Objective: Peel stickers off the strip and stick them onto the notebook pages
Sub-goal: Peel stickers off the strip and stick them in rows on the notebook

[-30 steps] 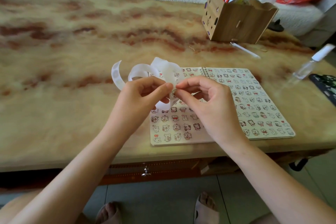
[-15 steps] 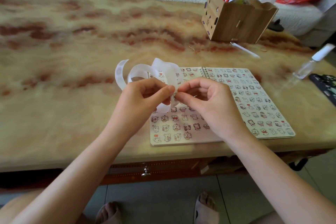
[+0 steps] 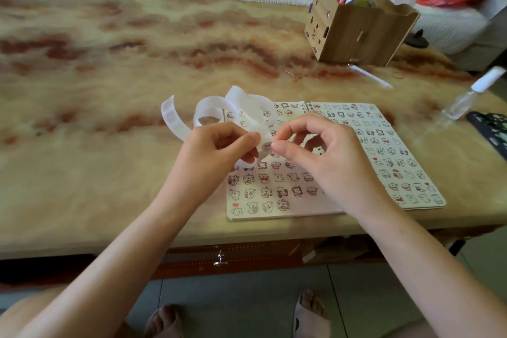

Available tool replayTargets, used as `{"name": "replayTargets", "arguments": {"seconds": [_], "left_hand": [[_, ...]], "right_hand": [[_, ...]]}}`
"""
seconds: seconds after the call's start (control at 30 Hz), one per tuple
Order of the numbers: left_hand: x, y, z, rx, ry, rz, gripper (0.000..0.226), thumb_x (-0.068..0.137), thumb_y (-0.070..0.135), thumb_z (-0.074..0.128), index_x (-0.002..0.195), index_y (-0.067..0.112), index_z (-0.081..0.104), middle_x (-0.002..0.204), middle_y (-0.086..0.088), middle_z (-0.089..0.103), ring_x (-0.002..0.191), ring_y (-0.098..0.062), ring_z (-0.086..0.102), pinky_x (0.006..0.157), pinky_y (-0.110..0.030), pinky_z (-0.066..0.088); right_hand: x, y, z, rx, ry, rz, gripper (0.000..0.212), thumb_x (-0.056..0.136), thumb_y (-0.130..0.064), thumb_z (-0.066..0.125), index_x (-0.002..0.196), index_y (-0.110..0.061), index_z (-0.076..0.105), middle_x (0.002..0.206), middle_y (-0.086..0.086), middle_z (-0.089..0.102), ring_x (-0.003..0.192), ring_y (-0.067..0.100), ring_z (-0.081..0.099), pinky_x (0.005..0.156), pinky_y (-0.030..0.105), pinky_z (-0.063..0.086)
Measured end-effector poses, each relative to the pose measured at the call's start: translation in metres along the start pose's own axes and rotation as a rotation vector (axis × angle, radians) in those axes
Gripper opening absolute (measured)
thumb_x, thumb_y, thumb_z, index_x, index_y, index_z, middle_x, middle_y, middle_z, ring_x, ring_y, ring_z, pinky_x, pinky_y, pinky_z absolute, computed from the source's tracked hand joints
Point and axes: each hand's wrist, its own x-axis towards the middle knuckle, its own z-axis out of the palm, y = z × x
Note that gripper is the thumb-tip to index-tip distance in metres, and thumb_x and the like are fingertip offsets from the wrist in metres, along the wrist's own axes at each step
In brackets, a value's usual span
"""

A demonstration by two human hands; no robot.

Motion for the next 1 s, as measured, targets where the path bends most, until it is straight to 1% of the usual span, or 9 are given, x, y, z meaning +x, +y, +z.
{"name": "replayTargets", "arguments": {"seconds": [0.07, 0.17, 0.27, 0.37, 0.43, 0.53, 0.6, 0.87, 1.0], "left_hand": [[0.000, -0.001, 0.000, 0.012, 0.004, -0.015, 0.018, 0.087, 0.024, 0.064, 0.076, 0.011, 0.071, 0.064, 0.004, 0.070, 0.056, 0.004, 0.057, 0.055, -0.009, 0.044], [0.000, -0.003, 0.001, 0.045, -0.005, -0.040, 0.020, 0.087, 0.025, 0.064, 0.075, 0.011, 0.071, 0.067, 0.002, 0.072, 0.059, 0.002, 0.059, 0.057, -0.009, 0.043], [0.000, -0.005, 0.002, 0.065, -0.028, -0.069, 0.020, 0.087, 0.024, 0.064, 0.075, 0.009, 0.070, 0.066, 0.003, 0.072, 0.061, 0.001, 0.062, 0.056, -0.006, 0.041], [0.001, -0.006, 0.002, 0.071, -0.048, -0.085, 0.020, 0.087, 0.022, 0.064, 0.075, 0.007, 0.069, 0.064, 0.002, 0.072, 0.056, 0.003, 0.060, 0.053, -0.004, 0.038], [0.002, -0.006, 0.002, 0.078, -0.056, -0.091, 0.021, 0.088, 0.022, 0.063, 0.074, 0.007, 0.069, 0.063, 0.001, 0.072, 0.055, 0.004, 0.059, 0.052, -0.004, 0.038], [0.002, -0.007, 0.002, 0.091, -0.063, -0.092, 0.021, 0.088, 0.022, 0.063, 0.072, 0.010, 0.068, 0.062, 0.003, 0.072, 0.055, 0.004, 0.059, 0.052, -0.005, 0.038], [0.002, -0.007, 0.003, 0.096, -0.061, -0.092, 0.021, 0.088, 0.022, 0.063, 0.070, 0.011, 0.067, 0.061, 0.004, 0.071, 0.054, 0.005, 0.058, 0.052, -0.005, 0.038], [0.002, -0.006, 0.003, 0.098, -0.064, -0.090, 0.022, 0.088, 0.021, 0.063, 0.069, 0.011, 0.067, 0.062, 0.003, 0.071, 0.053, 0.005, 0.057, 0.052, -0.005, 0.038], [0.002, -0.006, 0.003, 0.094, -0.061, -0.093, 0.021, 0.088, 0.021, 0.063, 0.071, 0.009, 0.068, 0.062, 0.002, 0.071, 0.052, 0.004, 0.057, 0.052, -0.005, 0.038]], "right_hand": [[-0.001, -0.005, -0.008, 0.075, -0.046, 0.070, 0.003, 0.080, -0.022, 0.074, 0.081, -0.020, 0.071, 0.078, -0.006, 0.069, 0.070, 0.004, 0.058, 0.070, 0.024, 0.049], [-0.002, -0.005, -0.023, 0.080, -0.192, 0.225, 0.008, 0.073, -0.022, 0.076, 0.079, -0.017, 0.073, 0.079, 0.000, 0.074, 0.074, 0.015, 0.066, 0.073, 0.025, 0.054], [-0.002, -0.001, -0.033, 0.004, -0.331, 0.372, 0.007, 0.074, -0.017, 0.078, 0.079, -0.014, 0.074, 0.078, 0.003, 0.075, 0.072, 0.017, 0.068, 0.073, 0.025, 0.056], [-0.005, 0.000, -0.037, -0.087, -0.390, 0.434, 0.009, 0.072, -0.022, 0.079, 0.077, -0.015, 0.076, 0.078, 0.005, 0.075, 0.065, 0.012, 0.063, 0.079, 0.034, 0.055], [-0.007, -0.001, -0.037, -0.113, -0.406, 0.447, 0.009, 0.072, -0.023, 0.079, 0.076, -0.015, 0.076, 0.075, 0.005, 0.074, 0.062, 0.011, 0.061, 0.073, 0.034, 0.054], [-0.010, -0.002, -0.035, -0.093, -0.405, 0.464, 0.006, 0.074, -0.017, 0.079, 0.073, -0.012, 0.075, 0.058, -0.003, 0.066, 0.051, 0.005, 0.054, 0.045, 0.013, 0.040], [-0.011, 0.000, -0.035, -0.087, -0.395, 0.472, 0.006, 0.074, -0.014, 0.079, 0.073, -0.010, 0.075, 0.056, -0.003, 0.064, 0.048, 0.003, 0.051, 0.041, 0.010, 0.036], [-0.012, 0.002, -0.032, -0.188, -0.382, 0.449, 0.008, 0.072, -0.023, 0.081, 0.071, -0.017, 0.076, 0.071, 0.004, 0.072, 0.056, 0.005, 0.054, 0.057, 0.022, 0.044], [-0.012, 0.002, -0.029, -0.186, -0.365, 0.456, 0.008, 0.072, -0.022, 0.081, 0.069, -0.017, 0.075, 0.067, 0.002, 0.071, 0.058, 0.007, 0.055, 0.058, 0.024, 0.044]]}}
